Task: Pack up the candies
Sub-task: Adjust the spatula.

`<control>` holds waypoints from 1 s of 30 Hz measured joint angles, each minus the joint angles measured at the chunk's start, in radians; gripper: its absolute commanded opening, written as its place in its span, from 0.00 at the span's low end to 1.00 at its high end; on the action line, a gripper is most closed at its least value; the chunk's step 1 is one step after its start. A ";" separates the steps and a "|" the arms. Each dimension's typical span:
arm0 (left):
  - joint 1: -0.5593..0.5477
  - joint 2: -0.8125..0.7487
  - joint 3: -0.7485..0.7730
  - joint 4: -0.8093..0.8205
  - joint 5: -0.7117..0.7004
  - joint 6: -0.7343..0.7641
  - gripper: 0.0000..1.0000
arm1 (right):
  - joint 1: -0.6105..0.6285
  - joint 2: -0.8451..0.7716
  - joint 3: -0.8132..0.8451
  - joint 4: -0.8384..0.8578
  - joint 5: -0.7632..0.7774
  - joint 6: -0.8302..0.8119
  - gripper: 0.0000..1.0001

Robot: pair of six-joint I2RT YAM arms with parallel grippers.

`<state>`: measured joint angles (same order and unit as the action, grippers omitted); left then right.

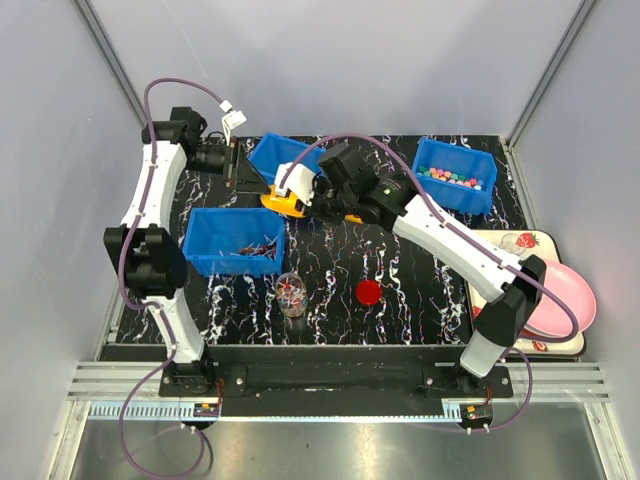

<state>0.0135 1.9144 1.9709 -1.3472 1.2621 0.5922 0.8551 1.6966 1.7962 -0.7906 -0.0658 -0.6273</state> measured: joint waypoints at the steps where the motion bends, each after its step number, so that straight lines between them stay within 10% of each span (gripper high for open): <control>1: -0.006 0.006 0.001 0.000 0.018 -0.002 0.76 | 0.000 0.006 0.000 0.014 0.010 0.000 0.00; 20: -0.074 0.078 0.013 0.022 0.056 -0.050 0.00 | 0.013 0.032 -0.096 0.158 0.182 -0.058 0.00; 30: -0.074 0.079 0.019 0.040 0.053 -0.032 0.00 | 0.013 0.029 -0.101 0.176 0.182 -0.056 0.41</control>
<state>-0.0601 1.9934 1.9900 -1.3071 1.3155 0.5598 0.8677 1.7252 1.6955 -0.6144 0.1165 -0.6838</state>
